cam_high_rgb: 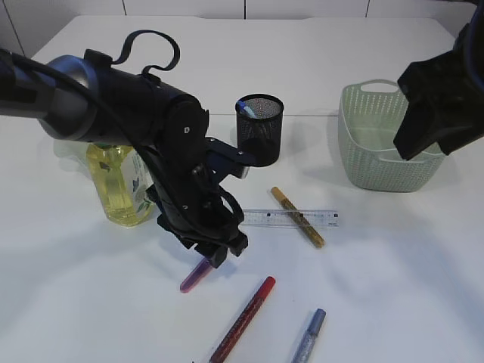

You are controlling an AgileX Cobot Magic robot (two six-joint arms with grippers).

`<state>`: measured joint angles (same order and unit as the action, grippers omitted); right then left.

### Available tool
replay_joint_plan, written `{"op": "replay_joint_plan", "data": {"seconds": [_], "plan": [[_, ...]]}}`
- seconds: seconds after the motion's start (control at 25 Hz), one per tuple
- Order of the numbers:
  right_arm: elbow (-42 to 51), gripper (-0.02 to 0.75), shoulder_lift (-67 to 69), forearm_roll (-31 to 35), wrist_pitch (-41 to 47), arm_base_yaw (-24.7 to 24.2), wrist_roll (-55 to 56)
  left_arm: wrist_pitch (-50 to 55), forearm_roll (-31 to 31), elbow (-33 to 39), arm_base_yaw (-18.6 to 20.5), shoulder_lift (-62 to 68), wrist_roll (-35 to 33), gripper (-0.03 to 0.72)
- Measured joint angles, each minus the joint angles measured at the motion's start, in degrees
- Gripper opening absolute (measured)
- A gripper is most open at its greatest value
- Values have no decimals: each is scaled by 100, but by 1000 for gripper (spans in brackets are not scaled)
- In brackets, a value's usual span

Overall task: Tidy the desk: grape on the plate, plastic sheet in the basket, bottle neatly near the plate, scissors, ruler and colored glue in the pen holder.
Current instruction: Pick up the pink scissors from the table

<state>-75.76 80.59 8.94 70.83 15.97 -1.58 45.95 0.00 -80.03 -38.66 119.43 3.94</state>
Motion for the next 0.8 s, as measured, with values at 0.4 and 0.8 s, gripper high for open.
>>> {"op": "replay_joint_plan", "data": {"seconds": [0.4,0.8], "plan": [[0,418,0,0,0,0,0,293,0,-633,0,437,0,413],[0,418,0,0,0,0,0,490,0,-828,0,606,-9,413]]}}
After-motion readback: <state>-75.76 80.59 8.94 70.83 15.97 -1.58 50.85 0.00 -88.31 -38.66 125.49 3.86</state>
